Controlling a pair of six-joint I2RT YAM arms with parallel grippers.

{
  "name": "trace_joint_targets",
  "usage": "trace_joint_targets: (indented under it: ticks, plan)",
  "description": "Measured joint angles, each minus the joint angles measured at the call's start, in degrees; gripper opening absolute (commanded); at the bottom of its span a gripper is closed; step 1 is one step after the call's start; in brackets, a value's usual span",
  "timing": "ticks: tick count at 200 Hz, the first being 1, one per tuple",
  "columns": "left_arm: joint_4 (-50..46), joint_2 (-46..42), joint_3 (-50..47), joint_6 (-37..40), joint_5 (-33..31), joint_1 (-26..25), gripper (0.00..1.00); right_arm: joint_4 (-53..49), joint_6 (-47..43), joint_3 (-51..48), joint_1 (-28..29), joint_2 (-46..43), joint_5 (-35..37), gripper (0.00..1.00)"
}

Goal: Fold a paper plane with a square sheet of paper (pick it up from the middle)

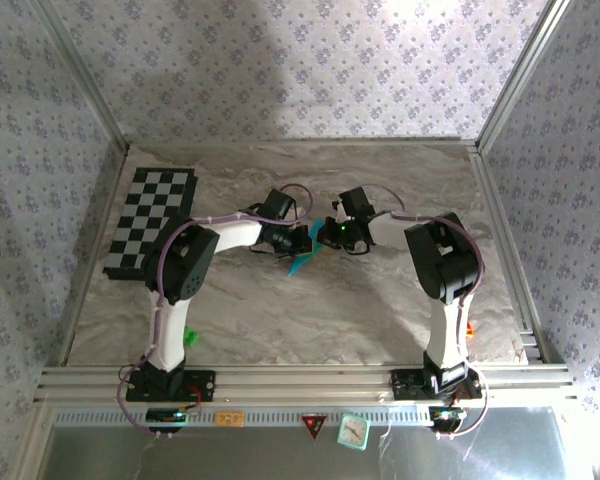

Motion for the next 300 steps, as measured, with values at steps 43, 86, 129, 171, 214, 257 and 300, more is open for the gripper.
trace_joint_targets:
  ticks: [43,86,129,171,214,257,300]
  plan:
    - [2.3,-0.3,-1.3,-0.1,0.0,-0.1,0.00,2.5,0.7,-1.4,-3.2,0.2,-3.3,0.00]
    - [4.7,-0.8,-2.9,-0.5,0.0,-0.1,0.00,2.6,0.6,-0.5,-11.8,1.0,-4.0,0.00]
    - [4.9,-0.9,-3.1,-0.7,0.0,-0.1,0.00,2.0,-0.1,1.6,-15.3,1.9,-2.0,0.00]
    - [4.0,-0.9,-2.6,-1.1,0.0,-0.1,0.00,0.0,-1.9,1.5,-10.9,-2.2,-0.7,0.00]
    - [2.7,-1.2,-2.3,-1.8,-0.2,-0.3,0.00,-0.2,-2.2,1.5,-3.0,-1.6,-3.5,0.00]
    - [1.3,-1.8,-2.3,-2.2,-0.2,-0.5,0.01,-1.2,-2.9,2.0,-2.8,2.0,-5.7,0.00]
    - [1.2,-2.4,-1.7,-1.8,1.0,-0.5,0.09,-5.4,-5.9,6.2,-3.1,4.2,-6.3,0.00]
